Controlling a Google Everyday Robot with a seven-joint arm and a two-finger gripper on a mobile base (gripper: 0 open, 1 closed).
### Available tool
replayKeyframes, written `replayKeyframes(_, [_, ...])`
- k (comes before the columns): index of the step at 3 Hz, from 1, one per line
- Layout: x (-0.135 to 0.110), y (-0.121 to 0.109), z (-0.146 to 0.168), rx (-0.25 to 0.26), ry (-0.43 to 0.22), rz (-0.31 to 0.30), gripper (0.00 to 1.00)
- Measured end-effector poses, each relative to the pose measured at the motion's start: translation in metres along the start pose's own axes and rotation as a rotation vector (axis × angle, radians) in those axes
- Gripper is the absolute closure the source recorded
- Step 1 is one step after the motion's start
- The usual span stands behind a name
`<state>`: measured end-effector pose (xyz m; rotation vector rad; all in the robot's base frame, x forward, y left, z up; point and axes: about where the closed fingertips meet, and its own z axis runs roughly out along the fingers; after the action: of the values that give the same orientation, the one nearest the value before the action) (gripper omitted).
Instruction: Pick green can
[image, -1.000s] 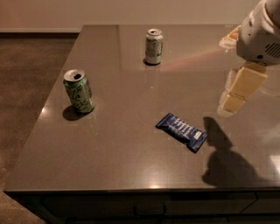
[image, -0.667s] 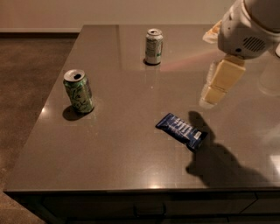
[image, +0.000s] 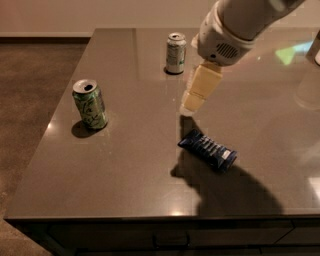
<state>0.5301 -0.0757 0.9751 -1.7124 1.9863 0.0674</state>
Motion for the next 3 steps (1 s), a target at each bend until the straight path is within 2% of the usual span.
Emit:
replayKeyframes(1, [-0.026, -0.001, 0.030, -0.015, -0.038, 0.026, 0.00])
replayKeyframes(2, [-0.058, 0.003, 0.059, -0.046, -0.095, 0.067, 0.00])
replayKeyframes(3, [-0.090, 0.009, 0.081, -0.078, -0.144, 0.082, 0.00])
